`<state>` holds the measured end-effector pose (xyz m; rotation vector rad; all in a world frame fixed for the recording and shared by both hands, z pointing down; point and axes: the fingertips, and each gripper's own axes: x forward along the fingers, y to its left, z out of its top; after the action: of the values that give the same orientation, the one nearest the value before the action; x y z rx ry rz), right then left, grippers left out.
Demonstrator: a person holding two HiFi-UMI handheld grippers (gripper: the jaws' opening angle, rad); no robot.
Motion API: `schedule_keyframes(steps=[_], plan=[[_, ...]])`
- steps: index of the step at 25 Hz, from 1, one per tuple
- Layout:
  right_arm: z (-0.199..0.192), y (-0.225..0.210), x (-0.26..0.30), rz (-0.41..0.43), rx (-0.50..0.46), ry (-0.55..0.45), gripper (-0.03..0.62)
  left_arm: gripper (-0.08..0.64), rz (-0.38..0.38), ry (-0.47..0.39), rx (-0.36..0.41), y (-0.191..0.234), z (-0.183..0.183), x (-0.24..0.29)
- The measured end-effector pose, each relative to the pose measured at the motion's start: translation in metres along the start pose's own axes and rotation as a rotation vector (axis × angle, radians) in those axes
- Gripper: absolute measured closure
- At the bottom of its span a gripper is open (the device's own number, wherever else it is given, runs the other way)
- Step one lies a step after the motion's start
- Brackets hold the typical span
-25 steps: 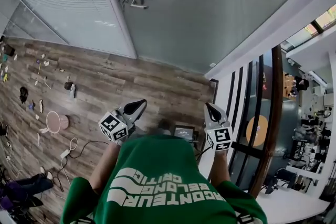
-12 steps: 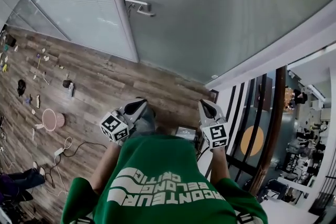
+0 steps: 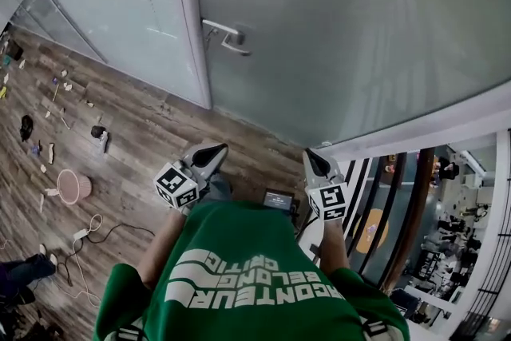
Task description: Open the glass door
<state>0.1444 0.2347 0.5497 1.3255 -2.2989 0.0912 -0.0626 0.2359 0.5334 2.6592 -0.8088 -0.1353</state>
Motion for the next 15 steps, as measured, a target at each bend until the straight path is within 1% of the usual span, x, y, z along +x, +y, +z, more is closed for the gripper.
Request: schedule_keyframes(steps=[2, 7, 12, 15], plan=[[0.01, -0.007, 0.021, 0.013, -0.011, 0.002, 0.6, 0.551, 0.01, -0.004, 0.0, 0.017, 0.009, 0.005], [0.028, -0.017, 0.076, 0.052, -0.001, 0.018, 0.6, 0.551, 0.048, -0.004, 0.006, 0.059, 0.027, 0.002], [0.047, -0.012, 0.125, 0.102, -0.042, 0.017, 0.6, 0.551, 0.126, -0.025, 0.004, 0.1, 0.039, -0.021], [0.062, -0.014, 0.139, 0.115, -0.063, 0.011, 0.6, 0.551, 0.178, -0.057, 0.019, 0.111, 0.05, -0.036]])
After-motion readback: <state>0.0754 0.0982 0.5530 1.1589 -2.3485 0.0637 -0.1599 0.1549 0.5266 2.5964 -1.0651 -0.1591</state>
